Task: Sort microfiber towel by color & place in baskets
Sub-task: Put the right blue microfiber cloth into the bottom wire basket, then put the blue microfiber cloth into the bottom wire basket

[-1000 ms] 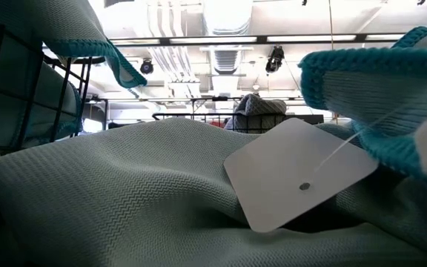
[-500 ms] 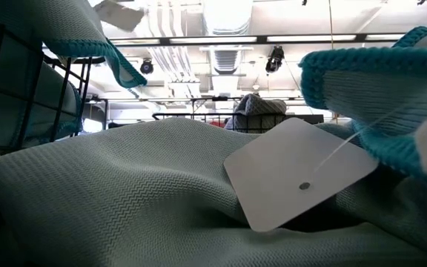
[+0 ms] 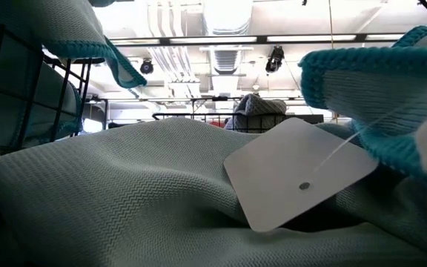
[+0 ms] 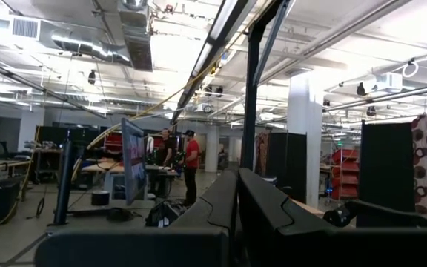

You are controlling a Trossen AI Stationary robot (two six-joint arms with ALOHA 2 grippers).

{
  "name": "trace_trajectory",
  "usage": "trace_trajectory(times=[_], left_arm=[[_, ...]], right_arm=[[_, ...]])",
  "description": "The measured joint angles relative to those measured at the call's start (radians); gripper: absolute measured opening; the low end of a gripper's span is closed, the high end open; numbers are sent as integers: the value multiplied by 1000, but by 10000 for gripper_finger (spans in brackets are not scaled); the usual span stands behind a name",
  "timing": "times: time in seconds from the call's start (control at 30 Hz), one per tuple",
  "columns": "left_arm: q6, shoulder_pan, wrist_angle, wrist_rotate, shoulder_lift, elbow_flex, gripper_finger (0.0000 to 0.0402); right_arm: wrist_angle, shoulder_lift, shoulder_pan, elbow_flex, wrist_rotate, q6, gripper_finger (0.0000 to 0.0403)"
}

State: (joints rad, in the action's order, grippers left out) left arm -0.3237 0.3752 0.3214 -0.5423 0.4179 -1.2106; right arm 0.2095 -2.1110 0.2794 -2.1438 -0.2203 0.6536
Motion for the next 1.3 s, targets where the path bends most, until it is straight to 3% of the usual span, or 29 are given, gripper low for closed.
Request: trace_trajectory(times=[0.4, 0.57, 1.13, 1.3], left_arm=[[-35, 0, 0, 0, 0, 0, 0], [-55, 0, 0, 0, 0, 0, 0], [-64, 0, 1, 0, 0, 0, 0], [-63, 0, 1, 0, 0, 0, 0]], right_arm=[[3, -15, 0, 0, 2, 0, 106], [120, -10, 0, -9, -23, 46, 131], [702, -6, 25, -214, -45, 44, 114], [841, 21, 39, -208, -45, 55, 112]])
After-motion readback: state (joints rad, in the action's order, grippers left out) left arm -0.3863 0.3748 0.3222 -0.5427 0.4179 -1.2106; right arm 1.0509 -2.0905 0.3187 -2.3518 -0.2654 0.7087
